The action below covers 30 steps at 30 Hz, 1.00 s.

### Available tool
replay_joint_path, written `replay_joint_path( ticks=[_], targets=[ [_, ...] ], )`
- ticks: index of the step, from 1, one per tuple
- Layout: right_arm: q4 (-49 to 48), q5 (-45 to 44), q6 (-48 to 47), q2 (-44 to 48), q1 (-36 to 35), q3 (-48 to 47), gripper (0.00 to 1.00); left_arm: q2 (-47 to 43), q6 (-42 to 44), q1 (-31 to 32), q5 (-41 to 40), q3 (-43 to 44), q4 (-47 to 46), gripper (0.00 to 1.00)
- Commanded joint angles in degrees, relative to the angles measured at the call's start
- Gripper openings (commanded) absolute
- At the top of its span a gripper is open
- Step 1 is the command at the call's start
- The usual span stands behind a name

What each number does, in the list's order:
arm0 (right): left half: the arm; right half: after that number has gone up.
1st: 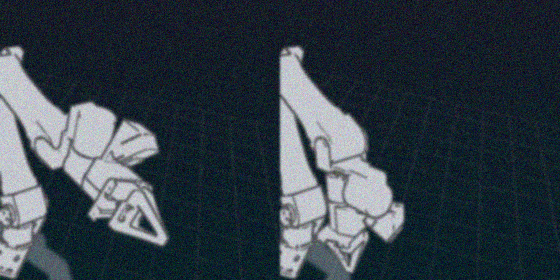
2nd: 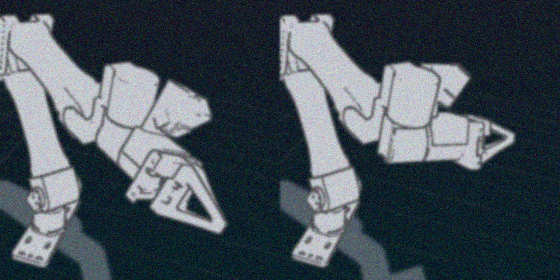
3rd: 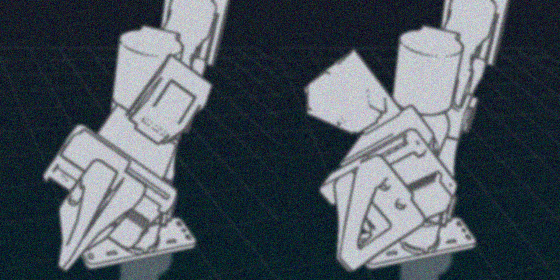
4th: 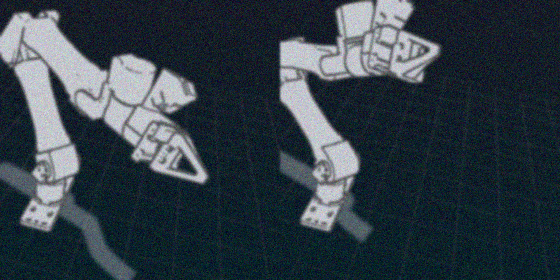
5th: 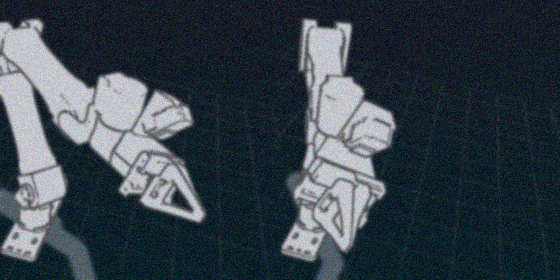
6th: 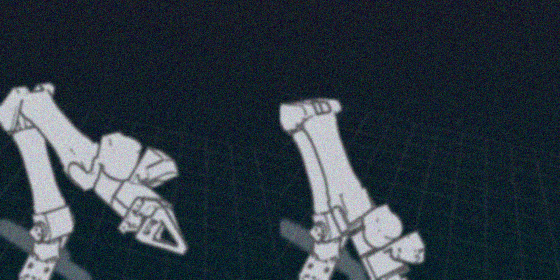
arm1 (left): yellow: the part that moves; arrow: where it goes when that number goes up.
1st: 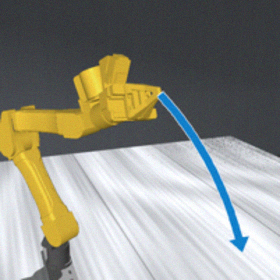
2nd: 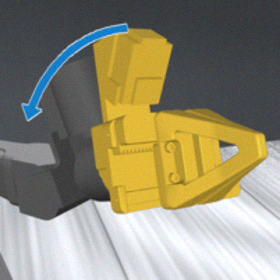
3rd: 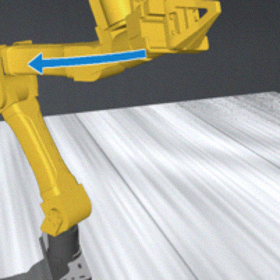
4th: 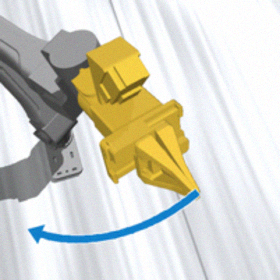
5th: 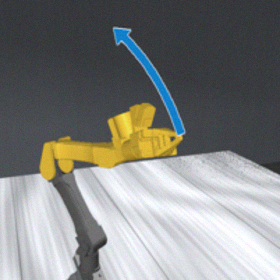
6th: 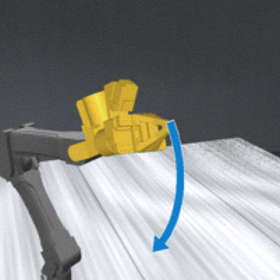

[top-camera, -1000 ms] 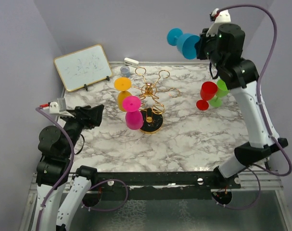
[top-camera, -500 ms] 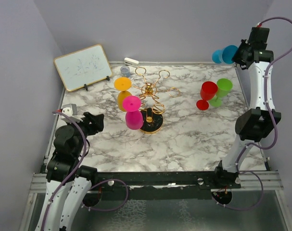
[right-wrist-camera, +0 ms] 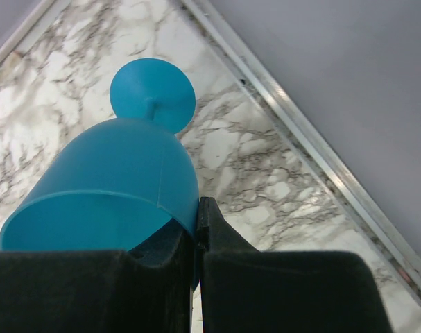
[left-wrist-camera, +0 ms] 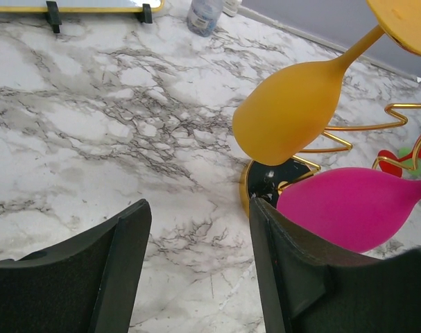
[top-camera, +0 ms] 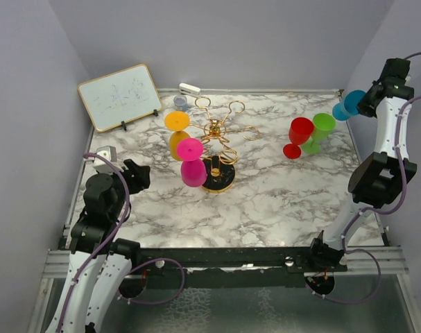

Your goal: Take the wine glass off the wine glass rack

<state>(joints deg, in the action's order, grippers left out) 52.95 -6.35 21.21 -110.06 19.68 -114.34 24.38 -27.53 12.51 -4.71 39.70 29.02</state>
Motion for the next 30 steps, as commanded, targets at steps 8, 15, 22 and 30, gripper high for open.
replay_joint_path(
  ticks=[8,15,22,30],
  targets=[
    [9.15,-1.12,-0.1,-0.48,1.32,-1.14,0.01,-0.57,1.08,0.16,-4.44,1.83,1.57,0.58],
    [9.32,-1.83,-2.14,1.28,1.32,4.06,0.01,-0.29,1.01,0.23,-4.59,1.97,1.85,0.57],
    [10.54,-2.01,-3.67,0.94,1.32,7.51,0.01,-0.68,0.89,0.17,-4.79,2.13,2.13,0.57],
    [9.36,-2.21,-3.41,1.24,1.32,10.59,0.07,-0.95,0.79,0.22,-4.44,2.05,2.04,0.56]
  ],
)
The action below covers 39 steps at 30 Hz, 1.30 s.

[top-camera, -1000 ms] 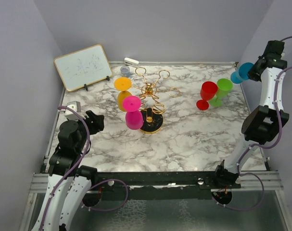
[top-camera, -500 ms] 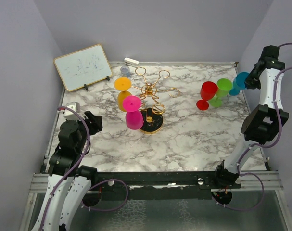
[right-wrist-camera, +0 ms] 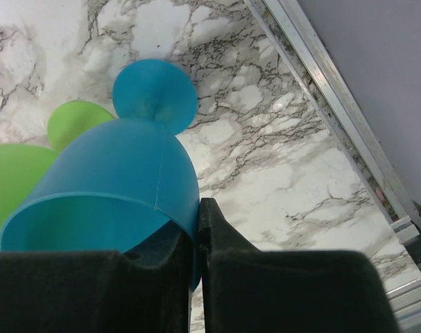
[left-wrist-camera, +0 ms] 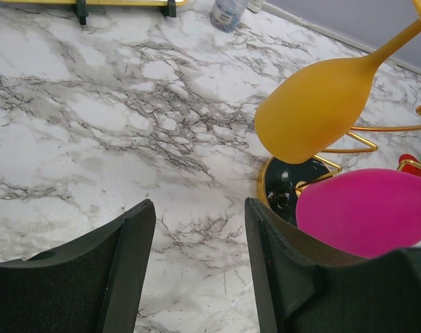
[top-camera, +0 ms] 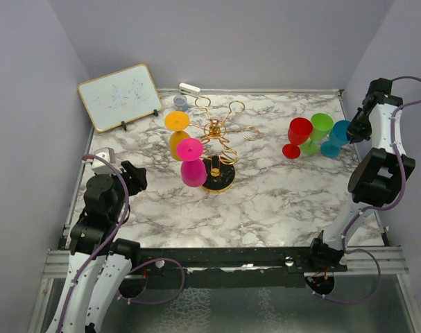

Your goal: Take the wine glass off the wine glass rack

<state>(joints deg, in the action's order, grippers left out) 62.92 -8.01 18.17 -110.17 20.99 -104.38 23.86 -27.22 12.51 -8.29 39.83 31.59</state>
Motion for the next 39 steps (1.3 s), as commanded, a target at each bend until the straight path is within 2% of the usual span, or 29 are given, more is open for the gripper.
replay_joint_path(
  ticks=[1,9,19,22,26,30,32,36,39],
  targets=[
    [-0.65,-0.66,-0.41,1.24,0.01,0.51,0.09,-0.34,0.44,0.27,-0.85,1.87,-0.49,0.57],
    [-1.15,-0.81,0.4,0.98,-0.01,-1.6,0.3,-0.26,0.48,0.22,-1.11,1.91,-0.48,0.57],
    [-0.55,-1.29,2.57,5.34,0.01,-8.31,0.35,0.19,0.45,0.26,-1.14,1.92,-0.4,0.57],
    [-0.51,1.12,4.19,8.36,0.01,-7.97,0.35,0.41,0.49,0.31,-1.19,1.91,-0.4,0.57],
    [-3.44,10.75,6.22,18.04,0.01,-2.98,0.35,0.66,0.42,0.29,-1.25,1.91,-0.35,0.57],
    [-9.86,28.87,10.82,30.66,-1.42,4.6,0.3,1.03,0.31,0.24,-1.09,1.96,-0.37,0.57],
    [-15.08,37.93,14.23,36.15,-5.33,8.9,0.26,1.35,0.28,0.27,-0.73,1.91,-0.44,0.57],
    [-18.13,42.61,16.48,41.16,-15.19,10.35,0.26,1.91,0.82,0.32,2.11,1.59,-1.77,0.62],
    [-19.0,49.6,16.45,44.32,-18.14,11.71,0.26,3.06,0.34,0.31,6.67,2.4,-2.76,0.7]
  ],
)
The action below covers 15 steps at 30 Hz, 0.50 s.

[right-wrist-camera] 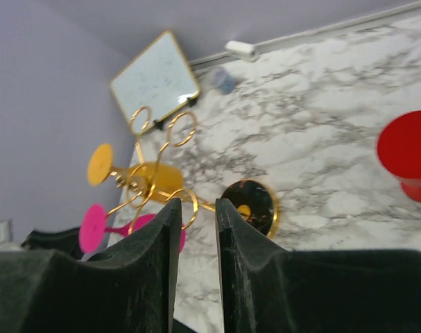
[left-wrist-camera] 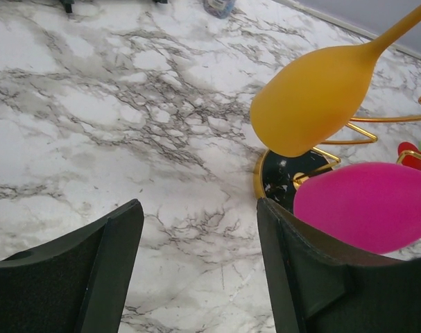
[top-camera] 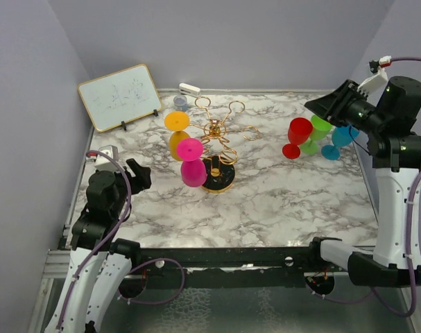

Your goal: Take the wine glass off the wine glass rack

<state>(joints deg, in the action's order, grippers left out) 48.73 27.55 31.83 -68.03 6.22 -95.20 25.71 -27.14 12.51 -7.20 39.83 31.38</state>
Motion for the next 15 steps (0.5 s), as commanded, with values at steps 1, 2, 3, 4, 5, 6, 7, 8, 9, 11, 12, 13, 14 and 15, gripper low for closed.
replay_joint_path(
  ticks=[1,2,3,4,5,6,7,8,9,11,12,13,14,15],
  targets=[
    [-5.89,16.47,2.79,3.55,-3.85,3.92,0.26,2.16,-0.94,0.28,6.94,3.4,-2.32,0.72],
    [-6.53,18.03,2.68,4.93,-4.08,5.21,0.26,2.93,-2.4,0.31,8.44,4.79,-2.08,0.73],
    [-6.18,18.94,2.07,5.96,-4.1,6.08,0.26,3.62,-4.19,0.32,10.6,6.46,-2.06,0.74],
    [-5.71,19.66,1.09,6.79,-4.11,7.0,0.26,4.51,-6.08,0.31,12.99,8.14,-2.67,0.75],
    [-5.55,20.67,0.37,7.43,-4.11,8.08,0.26,5.42,-7.9,0.27,15.15,9.93,-3.48,0.75],
    [-5.47,22.1,-0.43,7.76,-4.11,9.17,0.26,6.57,-10.01,0.27,16.7,11.63,-4.05,0.75],
    [-5.49,23.54,-1.25,7.85,-4.15,10.13,0.26,8.06,-11.91,0.3,17.49,13.73,-4.01,0.75],
    [-5.42,24.8,-1.93,7.93,-4.16,11.1,0.26,9.7,-13.66,0.31,18.16,16.03,-3.33,0.75],
    [-5.26,25.49,-2.85,7.97,-4.19,11.65,0.26,11.51,-15.0,0.31,19.11,18.18,-2.67,0.75],
    [-6.36,26.04,-3.8,8.47,-4.57,12.95,0.26,14.91,-18.02,0.3,21.52,21.91,-1.49,0.75],
    [-7.61,27.08,-3.75,8.83,-4.63,13.56,0.25,16.51,-19.71,0.32,23.17,22.91,-1.23,0.74],
    [-8.7,28.4,-3.49,8.97,-4.76,13.92,0.24,17.72,-21.56,0.31,25.95,23.09,-1.97,0.74],
    [-9.59,30.02,-3.37,8.96,-4.81,14.18,0.23,18.85,-23.79,0.26,28.96,22.39,-3.61,0.74],
    [-10.33,31.15,-3.36,8.86,-5.0,14.09,0.22,19.67,-26.02,0.31,31.64,21.36,-5.33,0.73]
  ],
)
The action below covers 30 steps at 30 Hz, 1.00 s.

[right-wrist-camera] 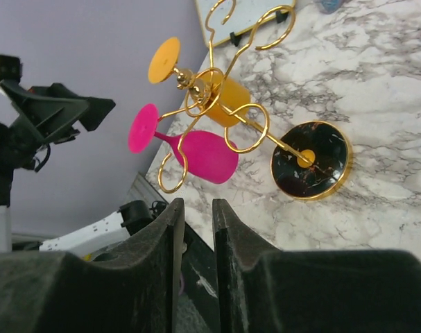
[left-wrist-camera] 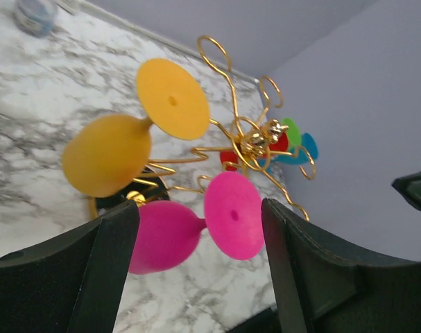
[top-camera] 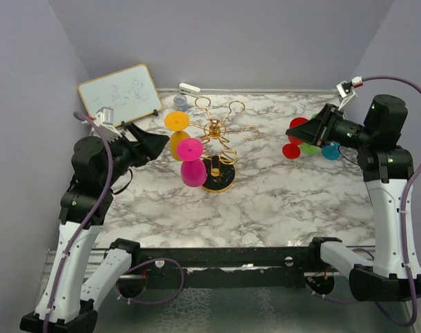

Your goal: Take the wine glass off the wine glass rack

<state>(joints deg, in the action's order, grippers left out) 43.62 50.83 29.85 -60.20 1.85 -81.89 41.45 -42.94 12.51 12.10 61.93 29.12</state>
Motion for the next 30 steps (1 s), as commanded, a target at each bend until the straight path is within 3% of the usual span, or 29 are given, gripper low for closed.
replay_joint_path(
  ticks=[1,12,25,27,30],
  targets=[
    [-5.61,8.33,-1.45,0.97,-1.07,0.44,0.21,4.52,-12.54,0.31,14.4,-1.81,-4.73,0.71],
    [-9.06,8.61,-1.87,-1.6,-5.88,-1.39,0.24,3.83,-21.19,0.32,18.92,-6.8,-11.13,0.63],
    [-10.74,8.37,-1.72,-1.27,-7.18,-0.86,0.24,7.71,-21.05,0.31,21.99,-7.85,-13.29,0.54],
    [-10.59,8.09,-1.72,-1.07,-7.19,-0.82,0.24,8.11,-20.83,0.27,22.0,-7.93,-13.36,0.49],
    [-10.48,7.75,-1.81,-1.06,-7.14,-0.69,0.24,8.21,-20.35,0.27,21.79,-7.69,-13.19,0.3]
  ],
)
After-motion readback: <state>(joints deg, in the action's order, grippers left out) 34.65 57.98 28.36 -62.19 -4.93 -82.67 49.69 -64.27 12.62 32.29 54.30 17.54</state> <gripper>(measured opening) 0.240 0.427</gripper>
